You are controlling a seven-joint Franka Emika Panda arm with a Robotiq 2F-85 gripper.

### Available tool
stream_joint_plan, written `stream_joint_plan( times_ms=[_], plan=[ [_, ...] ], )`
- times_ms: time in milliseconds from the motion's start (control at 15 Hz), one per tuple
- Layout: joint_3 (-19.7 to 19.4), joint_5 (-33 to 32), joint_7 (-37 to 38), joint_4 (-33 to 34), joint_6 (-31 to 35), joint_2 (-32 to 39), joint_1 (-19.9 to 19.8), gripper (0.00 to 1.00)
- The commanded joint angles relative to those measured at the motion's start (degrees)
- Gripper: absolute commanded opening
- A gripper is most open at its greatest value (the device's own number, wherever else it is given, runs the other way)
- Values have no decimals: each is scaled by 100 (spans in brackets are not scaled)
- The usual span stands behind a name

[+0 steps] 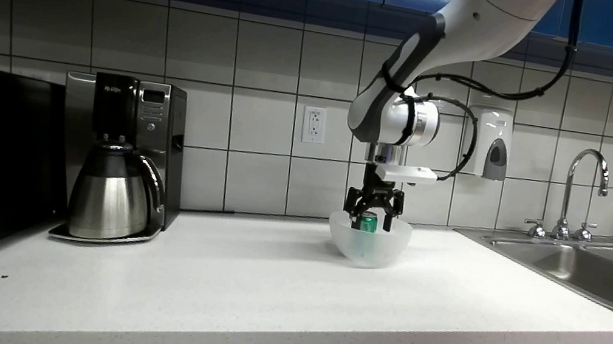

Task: Remove the green can from the bowl.

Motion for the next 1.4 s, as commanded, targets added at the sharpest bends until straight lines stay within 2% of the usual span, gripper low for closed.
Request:
stream_joint_plan(
  times_ms=[0,1333],
  plan=[
    [21,-21,15,15,-15,6,-15,100],
    [44,-55,9,97,-44,69,59,100]
  ],
)
